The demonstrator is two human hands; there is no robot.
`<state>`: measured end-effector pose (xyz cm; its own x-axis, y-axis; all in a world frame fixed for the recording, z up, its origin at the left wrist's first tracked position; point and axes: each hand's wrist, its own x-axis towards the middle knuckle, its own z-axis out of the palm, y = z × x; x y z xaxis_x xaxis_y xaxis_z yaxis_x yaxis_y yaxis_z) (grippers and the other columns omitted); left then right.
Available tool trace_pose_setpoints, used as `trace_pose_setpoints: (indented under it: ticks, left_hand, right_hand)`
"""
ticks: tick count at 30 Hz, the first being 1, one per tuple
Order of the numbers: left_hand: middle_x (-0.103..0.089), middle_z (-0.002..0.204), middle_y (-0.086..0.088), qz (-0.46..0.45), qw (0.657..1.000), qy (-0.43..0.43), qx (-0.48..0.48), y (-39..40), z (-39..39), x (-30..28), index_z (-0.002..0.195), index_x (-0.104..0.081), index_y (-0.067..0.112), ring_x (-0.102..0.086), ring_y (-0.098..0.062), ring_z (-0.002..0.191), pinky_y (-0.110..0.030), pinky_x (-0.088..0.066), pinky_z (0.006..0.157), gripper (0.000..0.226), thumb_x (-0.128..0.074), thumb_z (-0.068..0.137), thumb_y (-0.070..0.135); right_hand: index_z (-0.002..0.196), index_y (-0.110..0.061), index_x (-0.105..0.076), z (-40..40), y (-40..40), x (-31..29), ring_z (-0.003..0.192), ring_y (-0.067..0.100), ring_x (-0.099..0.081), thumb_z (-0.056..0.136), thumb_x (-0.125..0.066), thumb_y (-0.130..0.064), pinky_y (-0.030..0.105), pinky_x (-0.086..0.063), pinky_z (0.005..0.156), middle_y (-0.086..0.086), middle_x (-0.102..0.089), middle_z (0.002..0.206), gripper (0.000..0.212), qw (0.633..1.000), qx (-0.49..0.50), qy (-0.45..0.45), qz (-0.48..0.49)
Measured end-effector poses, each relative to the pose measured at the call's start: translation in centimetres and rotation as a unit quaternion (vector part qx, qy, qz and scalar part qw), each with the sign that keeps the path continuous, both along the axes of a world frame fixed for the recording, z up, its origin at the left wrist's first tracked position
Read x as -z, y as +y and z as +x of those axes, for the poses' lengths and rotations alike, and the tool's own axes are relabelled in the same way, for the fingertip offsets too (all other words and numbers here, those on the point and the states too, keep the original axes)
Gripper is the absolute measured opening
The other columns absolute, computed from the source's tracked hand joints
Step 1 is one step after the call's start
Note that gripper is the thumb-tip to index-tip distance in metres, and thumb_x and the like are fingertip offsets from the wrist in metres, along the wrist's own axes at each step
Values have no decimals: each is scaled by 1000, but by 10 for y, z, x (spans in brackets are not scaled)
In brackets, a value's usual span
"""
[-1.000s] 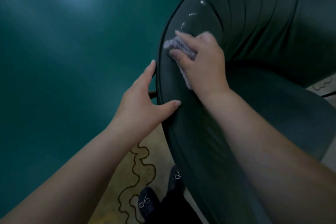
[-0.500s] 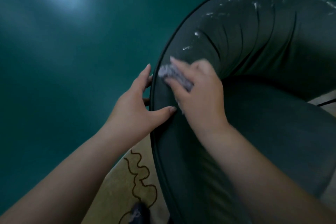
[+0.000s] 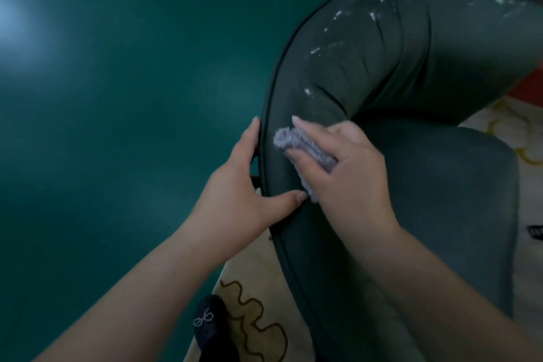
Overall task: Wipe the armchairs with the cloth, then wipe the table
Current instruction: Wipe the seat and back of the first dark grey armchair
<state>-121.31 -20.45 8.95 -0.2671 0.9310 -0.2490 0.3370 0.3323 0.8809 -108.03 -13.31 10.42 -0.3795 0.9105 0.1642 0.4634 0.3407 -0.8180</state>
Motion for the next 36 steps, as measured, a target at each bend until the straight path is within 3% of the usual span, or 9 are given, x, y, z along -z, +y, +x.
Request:
trace_pose_setpoints:
  ticks: [4, 8, 13, 20, 23, 25, 28, 32, 36]
  left_hand:
    - [-41, 139, 23, -7, 999, -33, 33, 6, -13, -1, 143, -6, 58, -43, 27, 102, 4, -35, 76, 112, -77, 56, 55]
    - [-41, 141, 18, 6, 998, -26, 54, 17, -20, 0, 146, -7, 53, -30, 42, 88, 12, -26, 68, 111, -76, 58, 51]
    - [-39, 147, 17, 16, 998, -9, 60, 40, -28, -1, 148, -10, 48, -29, 24, 113, 13, -22, 75, 110, -75, 58, 52]
    - [-38, 128, 28, 7, 997, 7, 79, 52, -29, -4, 149, -7, 46, -27, 45, 83, 13, -23, 66, 114, -75, 57, 55]
    - [-39, 132, 29, 10, 996, 23, 81, 62, -32, -6, 150, -9, 42, -32, 39, 94, 13, -23, 71, 113, -75, 58, 53]
    - [-37, 141, 26, 10, 996, 37, 78, 73, -35, -8, 151, -12, 39, -32, 28, 109, 9, -24, 82, 113, -74, 58, 53]
    - [-35, 131, 31, 16, 996, 43, 71, 90, -41, -13, 151, -12, 38, -36, 29, 104, -3, -30, 90, 113, -73, 57, 51]
    - [-32, 127, 34, -4, 996, 52, 79, 106, -49, -14, 150, -10, 42, -47, 1, 116, -20, -36, 99, 116, -76, 56, 54]
    - [-32, 126, 35, -8, 994, 68, 83, 124, -51, -13, 150, -13, 41, -43, 6, 116, -16, -33, 95, 116, -76, 54, 59]
  right_hand:
    - [121, -16, -65, -24, 29, -4, 83, 5, -55, 84, -71, -23, 11, -45, 79, 0, -48, 91, 39, 998, 48, -29, 28]
    - [123, -15, -64, -44, 68, -7, 91, 10, -56, 87, -68, -24, 6, -40, 85, 6, -51, 103, 38, 995, 100, -21, 15]
    - [114, -23, -69, -8, 12, 3, 74, -6, -56, 83, -71, -21, 2, -40, 62, -15, -49, 84, 31, 997, 66, 19, -39]
    - [118, -16, -67, -42, 88, -5, 77, 5, -49, 86, -70, -23, 7, -40, 75, 2, -46, 93, 33, 993, 97, -28, 69]
    - [119, -13, -66, -49, 112, -5, 84, 4, -53, 87, -68, -21, 0, -37, 80, 0, -47, 97, 32, 989, 140, 7, 40]
    - [116, -18, -67, -39, 90, 1, 75, -2, -55, 86, -69, -23, 0, -40, 70, -5, -49, 92, 31, 990, 138, 13, 25]
    - [113, -20, -69, -17, 48, 9, 66, 2, -59, 84, -71, -20, 8, -44, 58, -6, -51, 86, 30, 994, 91, 66, 0]
    - [114, -12, -69, -32, 87, 6, 75, 10, -56, 84, -71, -18, 18, -48, 69, 2, -50, 89, 31, 995, 82, 28, 40]
    - [111, -10, -69, -50, 149, 2, 79, 7, -51, 86, -69, -18, 6, -41, 77, 3, -48, 91, 27, 988, 141, 32, 60]
